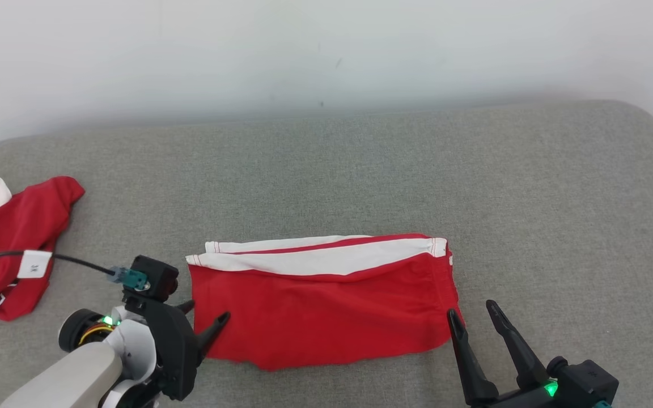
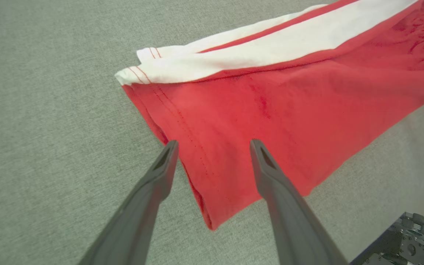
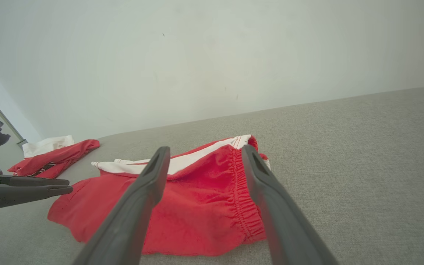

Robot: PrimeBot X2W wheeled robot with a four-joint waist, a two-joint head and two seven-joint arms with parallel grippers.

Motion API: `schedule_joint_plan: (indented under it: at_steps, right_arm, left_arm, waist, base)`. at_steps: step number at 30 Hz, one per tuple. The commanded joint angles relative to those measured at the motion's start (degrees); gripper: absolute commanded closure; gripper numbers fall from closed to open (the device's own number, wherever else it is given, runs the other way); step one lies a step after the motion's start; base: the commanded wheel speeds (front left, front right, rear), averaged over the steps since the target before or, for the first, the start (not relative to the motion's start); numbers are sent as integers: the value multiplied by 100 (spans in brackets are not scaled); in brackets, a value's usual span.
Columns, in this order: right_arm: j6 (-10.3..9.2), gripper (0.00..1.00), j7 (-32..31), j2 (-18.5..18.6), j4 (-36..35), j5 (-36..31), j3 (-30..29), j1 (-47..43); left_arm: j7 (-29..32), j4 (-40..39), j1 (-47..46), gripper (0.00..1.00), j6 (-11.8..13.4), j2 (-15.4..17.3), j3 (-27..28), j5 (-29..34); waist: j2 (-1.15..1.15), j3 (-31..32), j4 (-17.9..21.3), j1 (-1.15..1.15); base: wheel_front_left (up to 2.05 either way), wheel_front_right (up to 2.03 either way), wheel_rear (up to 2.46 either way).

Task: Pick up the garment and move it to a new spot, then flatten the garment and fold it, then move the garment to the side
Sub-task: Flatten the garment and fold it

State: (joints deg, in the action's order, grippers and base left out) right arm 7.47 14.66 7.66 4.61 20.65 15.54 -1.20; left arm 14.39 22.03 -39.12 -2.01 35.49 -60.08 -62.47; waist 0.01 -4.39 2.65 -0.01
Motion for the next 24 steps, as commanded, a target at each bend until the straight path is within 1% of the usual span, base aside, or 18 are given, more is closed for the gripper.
schedule_joint_plan:
  at_steps: [1, 7, 9, 10, 13, 16, 18, 22, 24]
  right_arm:
    - [6, 0, 3, 24, -10, 14, -23, -53]
    - [6, 0, -19, -16, -50, -6, -136, -103]
    - [6, 0, -24, -25, -65, -22, -170, -133]
    - [6, 0, -24, -25, -65, -22, -170, -133]
    - [6, 0, -39, -30, -92, -30, -252, -174]
    - [6, 0, -56, -59, -145, -63, -359, -217]
    - [6, 0, -75, -67, -186, -70, -432, -238]
    - [6, 0, -100, -74, -250, -93, -541, -266]
    - [6, 0, -121, -78, -284, -106, -594, -267]
  left_arm:
    - [-157, 9, 71, 0, -7, 29, 46, 113]
    - [-1060, 73, 164, 0, -3, 114, 291, 270]
    - [-1416, 81, 225, 0, 42, 144, 384, 337]
    - [-1416, 81, 225, 0, 42, 144, 384, 337]
    - [-2000, 66, 363, 0, 118, 166, 499, 488]
    - [-2556, 41, 505, 0, 262, 157, 610, 613]
    - [-2806, -15, 594, 0, 396, 127, 714, 776]
    - [-2955, -243, 885, 0, 693, 35, 1103, 1081]
    - [-2963, -511, 1064, 0, 846, -47, 1535, 1348]
  waist:
    - [-1, 37, -24, 1]
    - [-1, 216, -120, 1]
    - [-1, 289, -156, 1]
    - [-1, 289, -156, 1]
    - [-1, 400, -221, 1]
    - [-1, 454, -297, 1]
    - [-1, 474, -352, 1]
    - [-1, 507, -450, 1]
    - [-1, 512, -493, 1]
  base:
    - [0, 0, 0]
    - [0, 0, 0]
    - [0, 0, 0]
    - [0, 0, 0]
    - [0, 0, 0]
    - [0, 0, 0]
    - [0, 0, 0]
    - [0, 0, 0]
    - [0, 0, 0]
